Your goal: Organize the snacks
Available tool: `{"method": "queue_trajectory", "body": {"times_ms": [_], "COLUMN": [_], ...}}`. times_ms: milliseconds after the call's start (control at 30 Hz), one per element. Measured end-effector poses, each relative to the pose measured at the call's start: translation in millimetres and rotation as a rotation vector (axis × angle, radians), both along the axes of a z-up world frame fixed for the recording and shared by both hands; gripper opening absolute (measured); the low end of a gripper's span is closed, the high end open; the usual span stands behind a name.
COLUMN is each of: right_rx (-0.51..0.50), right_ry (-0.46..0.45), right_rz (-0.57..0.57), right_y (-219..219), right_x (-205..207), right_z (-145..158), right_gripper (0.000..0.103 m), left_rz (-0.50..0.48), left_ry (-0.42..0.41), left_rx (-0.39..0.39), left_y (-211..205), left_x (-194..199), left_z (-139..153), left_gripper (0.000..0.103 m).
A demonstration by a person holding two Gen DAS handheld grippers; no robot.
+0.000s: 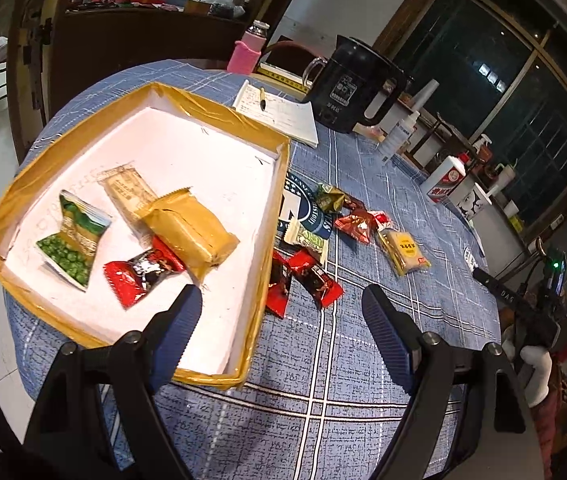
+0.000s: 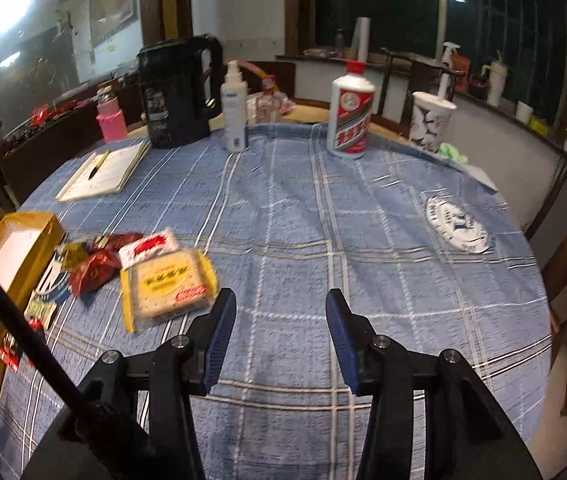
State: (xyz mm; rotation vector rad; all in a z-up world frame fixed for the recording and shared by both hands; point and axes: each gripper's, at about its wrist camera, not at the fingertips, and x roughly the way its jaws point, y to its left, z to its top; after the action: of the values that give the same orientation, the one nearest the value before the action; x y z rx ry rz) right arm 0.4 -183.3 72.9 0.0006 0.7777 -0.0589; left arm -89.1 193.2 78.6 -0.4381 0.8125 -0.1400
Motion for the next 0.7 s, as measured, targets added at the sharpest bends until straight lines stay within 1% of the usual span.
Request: {"method": "queue_trajectory", "body": {"times_ms": [200, 333, 433, 533, 633, 700], "right_rx": [0.024, 0.060, 0.140, 0.222, 0.258, 0.257], "right_ry": [0.036, 0.059, 0.072, 0.085, 0.090, 0.092], "right_rz": [0.076, 0.101, 0.100, 0.113, 0.135, 0.145], "right_y": [25.8, 32.9, 31.8, 30.9, 37.9, 46.3], "right_x": [5.7, 14.8, 21.6, 29.2, 37.1, 43.4], "right_z": [-15.9, -21.9, -24.7, -29.0, -32.2, -32.8], "right_gripper": [0.047, 0.047, 0.047, 0.047, 0.047, 0.047], "left_rz": [-0.009, 0.008, 0.019, -0.006, -0.034, -0.056], "left_ry": [0.023, 0.031, 0.034, 0.044, 0.048, 0.049], "left_rx": [0.008, -0.017, -0.023, -0.017, -0.011, 0.000], "left_y": [-5.4, 2.3, 5.8, 0.2, -6.9, -11.7], "left_x": [8.8, 13.2, 18.6, 22.4, 25.2, 26.1], "left_z": [-7.7, -10.3, -13.1, -18.1, -20.8, -21.6], "left_gripper": [0.082, 0.082, 0.082, 0.082, 0.082, 0.082]}}
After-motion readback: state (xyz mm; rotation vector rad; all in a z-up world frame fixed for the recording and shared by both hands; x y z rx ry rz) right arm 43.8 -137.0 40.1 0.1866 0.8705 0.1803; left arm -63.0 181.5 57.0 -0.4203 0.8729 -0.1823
